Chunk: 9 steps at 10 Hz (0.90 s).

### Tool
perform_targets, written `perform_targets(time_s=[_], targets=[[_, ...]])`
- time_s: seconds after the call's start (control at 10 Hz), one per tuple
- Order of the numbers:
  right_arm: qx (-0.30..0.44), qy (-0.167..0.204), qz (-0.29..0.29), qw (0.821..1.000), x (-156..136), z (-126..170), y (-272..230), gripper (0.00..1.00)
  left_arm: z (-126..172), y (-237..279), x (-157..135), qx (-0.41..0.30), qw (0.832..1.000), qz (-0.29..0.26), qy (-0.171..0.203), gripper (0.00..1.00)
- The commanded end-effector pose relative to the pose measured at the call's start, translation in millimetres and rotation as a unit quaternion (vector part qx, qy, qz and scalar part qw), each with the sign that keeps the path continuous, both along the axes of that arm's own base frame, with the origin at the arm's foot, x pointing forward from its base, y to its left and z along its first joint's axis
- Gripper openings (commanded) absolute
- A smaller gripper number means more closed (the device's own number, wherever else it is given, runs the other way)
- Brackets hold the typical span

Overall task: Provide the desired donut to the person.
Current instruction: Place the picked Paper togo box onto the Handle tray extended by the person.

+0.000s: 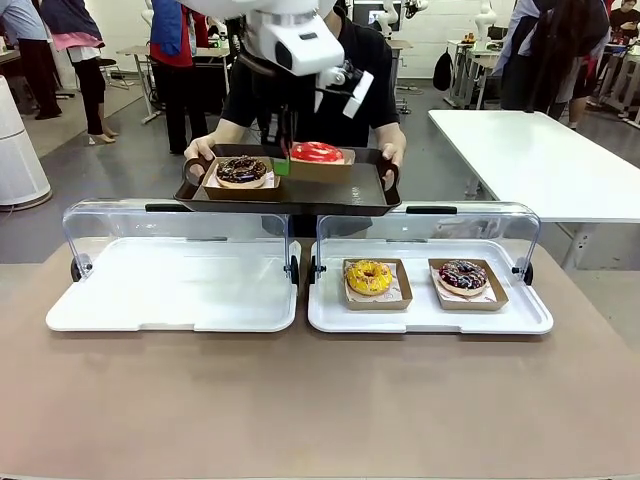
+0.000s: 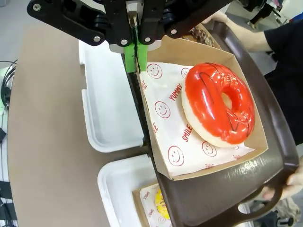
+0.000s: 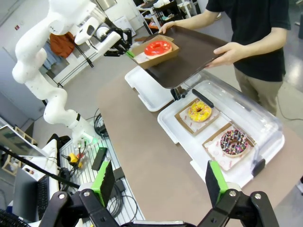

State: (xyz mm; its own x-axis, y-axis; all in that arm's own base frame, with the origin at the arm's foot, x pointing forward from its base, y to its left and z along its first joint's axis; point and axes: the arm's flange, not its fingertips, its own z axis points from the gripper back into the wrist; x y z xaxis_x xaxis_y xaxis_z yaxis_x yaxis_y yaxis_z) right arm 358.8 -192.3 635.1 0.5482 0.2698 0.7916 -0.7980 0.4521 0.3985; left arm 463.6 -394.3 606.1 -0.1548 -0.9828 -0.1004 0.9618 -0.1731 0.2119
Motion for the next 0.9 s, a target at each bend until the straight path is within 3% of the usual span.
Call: perform_targets(time_s=[0.0,0.8], targets=[[0.011,-0.006,0.002,1.0,0,0,1,1.0,6,-22,22,0.011,1.0,0.017,0.018,0.01],[0.011,-0.006,0.002,1.0,0,0,1,1.0,-26,-20,77,-0.013,0.998,0.042,0.043,0.01]])
